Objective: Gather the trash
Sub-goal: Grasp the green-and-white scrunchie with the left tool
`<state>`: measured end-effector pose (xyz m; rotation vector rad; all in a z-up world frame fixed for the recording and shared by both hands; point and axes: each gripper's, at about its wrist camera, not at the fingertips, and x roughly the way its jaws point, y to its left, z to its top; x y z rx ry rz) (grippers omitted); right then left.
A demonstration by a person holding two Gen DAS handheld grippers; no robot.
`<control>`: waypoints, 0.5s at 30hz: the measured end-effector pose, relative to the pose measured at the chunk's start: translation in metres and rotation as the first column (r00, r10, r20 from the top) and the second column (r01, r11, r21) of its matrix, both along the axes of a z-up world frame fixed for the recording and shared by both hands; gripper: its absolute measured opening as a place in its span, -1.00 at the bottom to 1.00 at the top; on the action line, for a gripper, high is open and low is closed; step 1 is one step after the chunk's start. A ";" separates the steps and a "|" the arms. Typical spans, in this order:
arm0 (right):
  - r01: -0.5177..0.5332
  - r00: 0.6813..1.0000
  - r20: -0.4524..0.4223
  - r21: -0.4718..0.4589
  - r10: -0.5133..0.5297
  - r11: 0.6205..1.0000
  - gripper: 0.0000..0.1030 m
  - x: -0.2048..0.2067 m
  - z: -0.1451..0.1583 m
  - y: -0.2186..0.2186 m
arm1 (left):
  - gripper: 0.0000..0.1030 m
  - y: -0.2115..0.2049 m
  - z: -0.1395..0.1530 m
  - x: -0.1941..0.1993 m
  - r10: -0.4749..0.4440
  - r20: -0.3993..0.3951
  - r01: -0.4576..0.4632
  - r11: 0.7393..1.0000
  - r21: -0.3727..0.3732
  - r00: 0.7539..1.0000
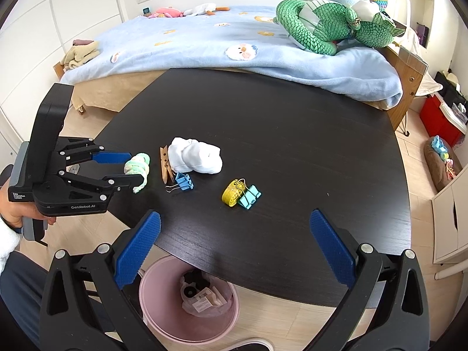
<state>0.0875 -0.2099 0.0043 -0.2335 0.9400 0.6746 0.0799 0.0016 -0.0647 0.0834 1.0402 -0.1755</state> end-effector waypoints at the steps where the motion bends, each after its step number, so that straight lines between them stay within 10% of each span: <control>1: -0.002 1.000 0.000 0.000 0.002 1.000 0.94 0.000 0.000 0.000 | -0.36 0.000 0.000 0.000 -0.001 -0.002 0.001 1.000 0.004 1.000; 15: -0.013 1.000 -0.002 0.008 0.013 1.000 0.94 -0.001 0.000 0.005 | -0.67 0.003 0.015 -0.013 0.039 0.037 -0.039 0.999 -0.001 0.999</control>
